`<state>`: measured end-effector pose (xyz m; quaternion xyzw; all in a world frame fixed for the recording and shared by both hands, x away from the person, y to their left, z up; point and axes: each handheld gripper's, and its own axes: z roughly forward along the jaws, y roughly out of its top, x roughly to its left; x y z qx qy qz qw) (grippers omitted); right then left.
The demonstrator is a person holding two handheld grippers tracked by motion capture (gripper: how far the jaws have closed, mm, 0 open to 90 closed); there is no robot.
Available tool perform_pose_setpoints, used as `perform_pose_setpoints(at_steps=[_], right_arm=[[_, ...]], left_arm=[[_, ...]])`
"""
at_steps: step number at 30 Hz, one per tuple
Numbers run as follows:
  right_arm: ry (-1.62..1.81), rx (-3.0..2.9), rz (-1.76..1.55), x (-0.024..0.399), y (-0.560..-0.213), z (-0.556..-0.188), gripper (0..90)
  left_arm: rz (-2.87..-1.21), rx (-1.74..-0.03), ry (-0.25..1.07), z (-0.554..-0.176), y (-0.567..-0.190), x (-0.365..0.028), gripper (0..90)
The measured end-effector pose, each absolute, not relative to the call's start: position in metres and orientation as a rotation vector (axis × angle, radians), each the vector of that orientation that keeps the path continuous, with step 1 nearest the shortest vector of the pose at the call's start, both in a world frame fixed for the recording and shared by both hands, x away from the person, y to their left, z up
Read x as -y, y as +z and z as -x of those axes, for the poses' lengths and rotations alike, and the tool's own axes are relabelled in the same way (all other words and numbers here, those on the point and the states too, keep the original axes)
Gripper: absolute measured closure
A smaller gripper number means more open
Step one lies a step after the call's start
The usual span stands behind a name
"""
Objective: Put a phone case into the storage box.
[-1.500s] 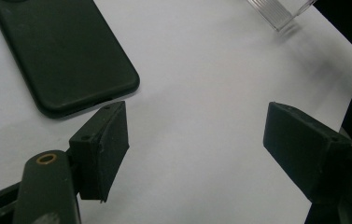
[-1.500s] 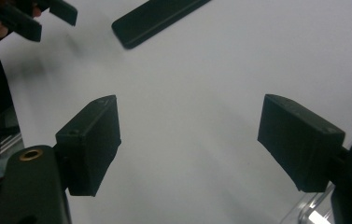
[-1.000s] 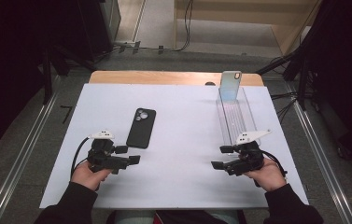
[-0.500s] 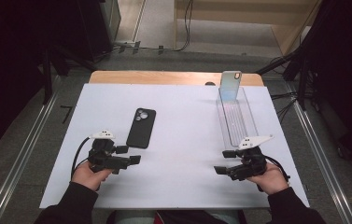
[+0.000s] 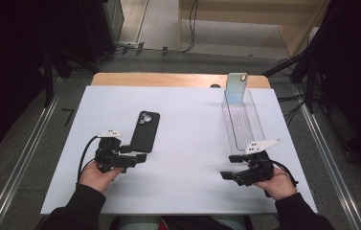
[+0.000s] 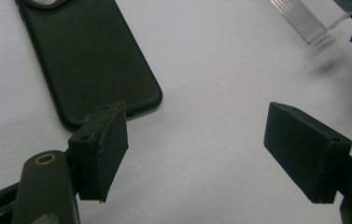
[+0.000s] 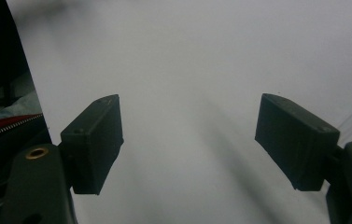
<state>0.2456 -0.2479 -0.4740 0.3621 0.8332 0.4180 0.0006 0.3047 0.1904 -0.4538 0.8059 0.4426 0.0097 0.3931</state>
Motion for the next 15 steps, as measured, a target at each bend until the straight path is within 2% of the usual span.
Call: perform_pose_setpoints(at_steps=[6, 15], right_arm=[[1.308, -2.616, -1.142, 0.248, -0.474, -0.246, 21.5], [1.309, -2.614, -1.134, 0.247, -0.474, -0.245, 21.5]], left_arm=[[-2.005, -1.184, 0.062, -0.313, -0.453, -0.185, 21.5], [-2.029, -1.185, 0.108, -0.326, -0.450, -0.179, 18.5]])
